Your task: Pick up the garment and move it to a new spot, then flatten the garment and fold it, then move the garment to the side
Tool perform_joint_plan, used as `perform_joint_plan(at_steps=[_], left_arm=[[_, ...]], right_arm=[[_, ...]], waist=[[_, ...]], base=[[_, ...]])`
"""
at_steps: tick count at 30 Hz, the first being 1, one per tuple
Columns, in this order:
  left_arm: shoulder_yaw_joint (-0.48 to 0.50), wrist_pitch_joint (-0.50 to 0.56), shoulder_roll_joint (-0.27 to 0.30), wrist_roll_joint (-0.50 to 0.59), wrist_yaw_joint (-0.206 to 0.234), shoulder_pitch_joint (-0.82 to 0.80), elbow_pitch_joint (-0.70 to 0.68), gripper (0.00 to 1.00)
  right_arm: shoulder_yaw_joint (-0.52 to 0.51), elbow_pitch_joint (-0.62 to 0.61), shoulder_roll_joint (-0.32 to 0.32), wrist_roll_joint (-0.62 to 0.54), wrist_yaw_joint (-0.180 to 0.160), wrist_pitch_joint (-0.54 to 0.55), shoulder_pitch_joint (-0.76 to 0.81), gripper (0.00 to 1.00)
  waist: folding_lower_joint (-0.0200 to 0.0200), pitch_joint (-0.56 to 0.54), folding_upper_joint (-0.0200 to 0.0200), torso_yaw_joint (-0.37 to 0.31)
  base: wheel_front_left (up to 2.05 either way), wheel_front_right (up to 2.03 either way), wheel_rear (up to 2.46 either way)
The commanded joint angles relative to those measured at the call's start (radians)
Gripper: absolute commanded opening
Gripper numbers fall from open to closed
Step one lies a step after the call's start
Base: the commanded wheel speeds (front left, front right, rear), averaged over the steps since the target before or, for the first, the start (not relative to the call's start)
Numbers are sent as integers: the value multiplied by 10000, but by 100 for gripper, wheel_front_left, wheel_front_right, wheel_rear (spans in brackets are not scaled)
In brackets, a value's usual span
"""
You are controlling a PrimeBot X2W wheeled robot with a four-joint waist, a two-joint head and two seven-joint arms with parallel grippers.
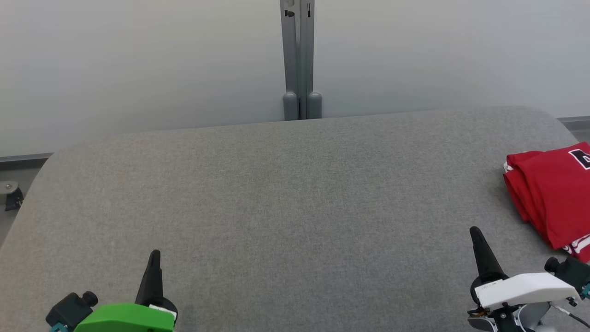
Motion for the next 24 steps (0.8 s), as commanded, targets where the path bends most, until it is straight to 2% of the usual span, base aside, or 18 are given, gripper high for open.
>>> perform_joint_plan(at_steps=[1, 24], left_arm=[[98, 64, 64, -296, -93, -337, -55, 0], [666, 683, 66, -2488, -325, -833, 109, 0]], right_arm=[[-79, -45, -14, 306, 6, 72, -267, 0], [-445, 201, 94, 2549, 5, 690, -751, 0]], waist=[[0, 25, 0, -3], [0, 345, 0, -41]], base=[[0, 0, 0], [0, 0, 0]])
